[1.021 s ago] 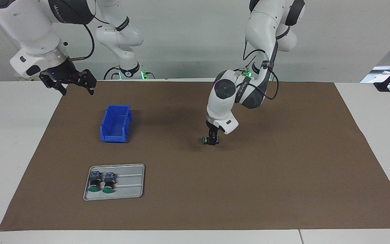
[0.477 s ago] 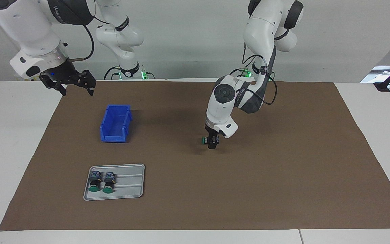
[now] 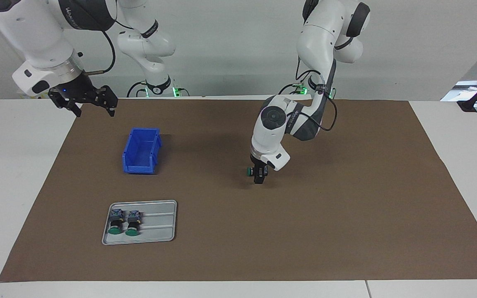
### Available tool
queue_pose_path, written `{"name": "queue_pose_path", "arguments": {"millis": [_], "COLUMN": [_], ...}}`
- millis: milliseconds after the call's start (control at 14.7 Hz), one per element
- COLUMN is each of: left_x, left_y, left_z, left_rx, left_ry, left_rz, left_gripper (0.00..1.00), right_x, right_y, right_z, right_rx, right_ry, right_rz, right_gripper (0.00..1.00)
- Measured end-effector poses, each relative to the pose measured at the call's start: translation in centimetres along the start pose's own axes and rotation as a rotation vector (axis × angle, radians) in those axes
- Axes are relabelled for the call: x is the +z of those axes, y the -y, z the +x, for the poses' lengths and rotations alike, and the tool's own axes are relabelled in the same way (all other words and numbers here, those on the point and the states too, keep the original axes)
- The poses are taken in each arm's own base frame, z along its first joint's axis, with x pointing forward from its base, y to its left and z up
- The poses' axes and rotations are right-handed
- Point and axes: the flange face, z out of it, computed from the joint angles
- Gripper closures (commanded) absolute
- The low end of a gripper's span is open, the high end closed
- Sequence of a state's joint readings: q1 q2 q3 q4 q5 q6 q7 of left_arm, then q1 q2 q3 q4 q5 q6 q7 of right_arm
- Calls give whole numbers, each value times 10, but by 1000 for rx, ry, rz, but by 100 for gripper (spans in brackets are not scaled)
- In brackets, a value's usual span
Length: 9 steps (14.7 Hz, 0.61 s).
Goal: Place and press button with both arms
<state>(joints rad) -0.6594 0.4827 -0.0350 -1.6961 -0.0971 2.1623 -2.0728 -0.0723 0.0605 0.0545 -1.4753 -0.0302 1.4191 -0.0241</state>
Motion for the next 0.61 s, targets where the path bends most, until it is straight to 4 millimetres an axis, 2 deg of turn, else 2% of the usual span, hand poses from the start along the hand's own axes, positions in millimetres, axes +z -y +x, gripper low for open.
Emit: {"name": "queue_pose_path", "arguments": {"millis": [477, 613], "left_x": [6, 11], "left_y": [4, 8], "left_z": [-3, -7], "left_rx": [7, 14], "left_ry": [-2, -2], "left_rz": [5, 3], "left_gripper": [33, 39], "right_x": [0, 0], "right_y": [0, 0], "right_z": [0, 0], "right_rx": [0, 0], "right_ry": [0, 0], "right_rz": [0, 0], "right_gripper": [1, 1]}}
